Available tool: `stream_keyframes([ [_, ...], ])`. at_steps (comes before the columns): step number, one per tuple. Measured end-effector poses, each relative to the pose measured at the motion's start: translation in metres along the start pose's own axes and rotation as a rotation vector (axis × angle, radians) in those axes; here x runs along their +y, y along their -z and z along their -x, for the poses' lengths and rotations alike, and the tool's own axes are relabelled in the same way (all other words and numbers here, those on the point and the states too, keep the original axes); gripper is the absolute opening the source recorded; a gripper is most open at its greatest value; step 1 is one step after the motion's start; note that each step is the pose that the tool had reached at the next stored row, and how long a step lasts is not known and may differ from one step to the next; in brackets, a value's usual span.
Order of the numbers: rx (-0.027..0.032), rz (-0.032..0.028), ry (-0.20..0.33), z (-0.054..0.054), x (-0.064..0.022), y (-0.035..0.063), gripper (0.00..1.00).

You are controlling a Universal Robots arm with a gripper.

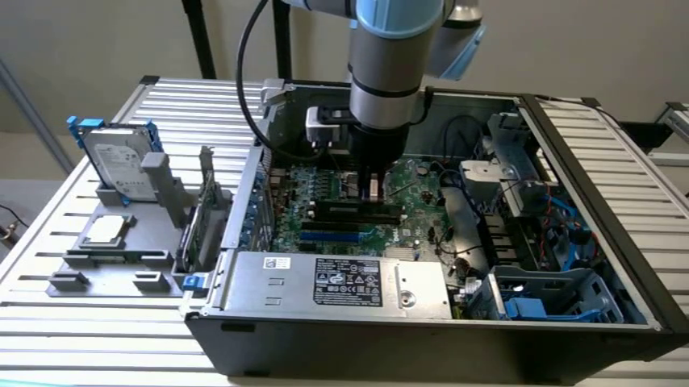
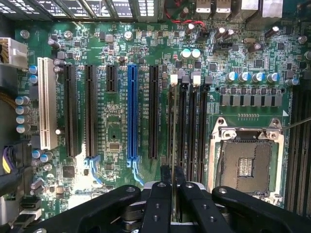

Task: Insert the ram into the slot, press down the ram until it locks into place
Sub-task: 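Insert the ram into the slot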

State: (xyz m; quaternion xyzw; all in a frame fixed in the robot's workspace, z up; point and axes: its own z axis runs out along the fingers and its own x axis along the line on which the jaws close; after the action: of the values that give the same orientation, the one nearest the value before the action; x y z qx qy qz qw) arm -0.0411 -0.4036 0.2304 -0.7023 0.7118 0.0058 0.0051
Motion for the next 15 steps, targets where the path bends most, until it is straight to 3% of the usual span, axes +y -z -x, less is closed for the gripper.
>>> stream_keyframes([
  [15,0.0026,0.0000,0.000,0.0017,0.0013,-0.0030,0.14],
])
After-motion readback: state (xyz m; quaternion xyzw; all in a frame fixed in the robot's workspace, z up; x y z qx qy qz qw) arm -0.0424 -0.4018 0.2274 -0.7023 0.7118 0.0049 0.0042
